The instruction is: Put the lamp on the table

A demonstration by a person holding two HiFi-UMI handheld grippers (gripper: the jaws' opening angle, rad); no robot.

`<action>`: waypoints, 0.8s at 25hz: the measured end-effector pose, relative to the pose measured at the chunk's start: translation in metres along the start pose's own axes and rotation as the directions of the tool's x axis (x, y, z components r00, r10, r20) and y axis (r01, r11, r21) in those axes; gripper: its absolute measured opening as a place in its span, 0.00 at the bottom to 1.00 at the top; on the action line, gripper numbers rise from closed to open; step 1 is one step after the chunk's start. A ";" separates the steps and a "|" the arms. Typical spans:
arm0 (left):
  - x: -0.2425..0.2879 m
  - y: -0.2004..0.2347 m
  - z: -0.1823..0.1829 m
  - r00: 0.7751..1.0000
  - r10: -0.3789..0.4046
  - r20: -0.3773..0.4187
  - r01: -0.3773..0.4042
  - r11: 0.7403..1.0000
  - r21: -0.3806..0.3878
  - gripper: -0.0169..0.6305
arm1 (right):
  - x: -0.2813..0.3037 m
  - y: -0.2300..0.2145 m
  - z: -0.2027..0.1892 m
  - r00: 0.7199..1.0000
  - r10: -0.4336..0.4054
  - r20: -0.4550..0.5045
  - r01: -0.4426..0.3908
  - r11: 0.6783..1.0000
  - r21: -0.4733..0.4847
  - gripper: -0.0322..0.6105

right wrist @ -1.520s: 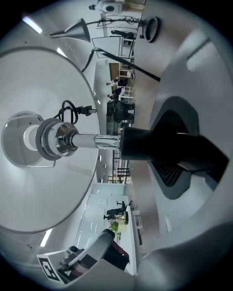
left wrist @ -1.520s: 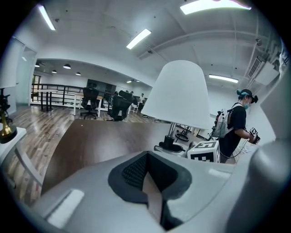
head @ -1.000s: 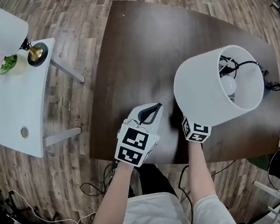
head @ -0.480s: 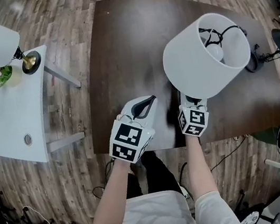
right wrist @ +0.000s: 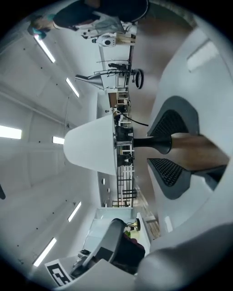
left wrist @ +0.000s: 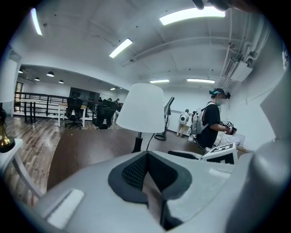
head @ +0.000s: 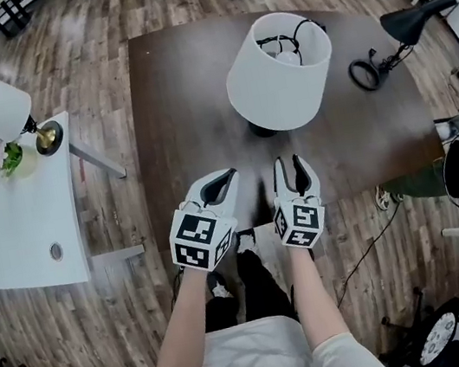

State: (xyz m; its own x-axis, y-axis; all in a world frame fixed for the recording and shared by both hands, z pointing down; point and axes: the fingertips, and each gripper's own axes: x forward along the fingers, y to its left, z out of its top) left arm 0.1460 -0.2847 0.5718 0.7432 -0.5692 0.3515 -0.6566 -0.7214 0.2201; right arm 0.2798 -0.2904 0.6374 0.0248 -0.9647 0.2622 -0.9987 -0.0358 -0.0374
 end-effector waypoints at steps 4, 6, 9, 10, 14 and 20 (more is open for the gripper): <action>-0.023 -0.016 0.007 0.999 -0.014 0.030 0.013 1.000 0.018 0.03 | -0.049 0.015 0.017 0.999 -0.042 0.016 0.041 0.998 0.039 0.29; -0.033 -0.022 0.009 0.999 -0.028 0.032 0.027 0.999 0.038 0.03 | -0.069 0.023 0.027 0.998 -0.049 0.035 0.047 0.997 0.053 0.28; -0.046 -0.030 0.010 0.998 -0.063 0.016 0.061 0.994 0.086 0.03 | -0.094 0.030 0.040 0.998 -0.049 0.039 0.048 0.998 0.046 0.28; -0.049 -0.032 0.008 0.997 -0.072 0.004 0.071 0.992 0.105 0.03 | -0.099 0.030 0.042 0.998 -0.052 0.032 0.051 0.998 0.039 0.27; -0.065 -0.031 0.005 0.998 -0.061 -0.020 0.063 0.992 0.108 0.03 | -0.119 0.032 0.046 0.998 -0.070 0.002 0.070 0.997 0.014 0.26; -0.093 -0.057 0.018 0.998 -0.052 0.032 0.052 0.999 0.016 0.03 | -0.146 0.030 0.048 0.992 -0.123 -0.016 0.124 0.991 0.053 0.21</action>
State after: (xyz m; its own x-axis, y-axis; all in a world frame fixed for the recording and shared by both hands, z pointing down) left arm 0.1167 -0.1977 0.5104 0.7804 -0.5430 0.3100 -0.6150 -0.7562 0.2236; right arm 0.2485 -0.1636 0.5519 0.1467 -0.9487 0.2800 -0.9841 -0.1686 -0.0555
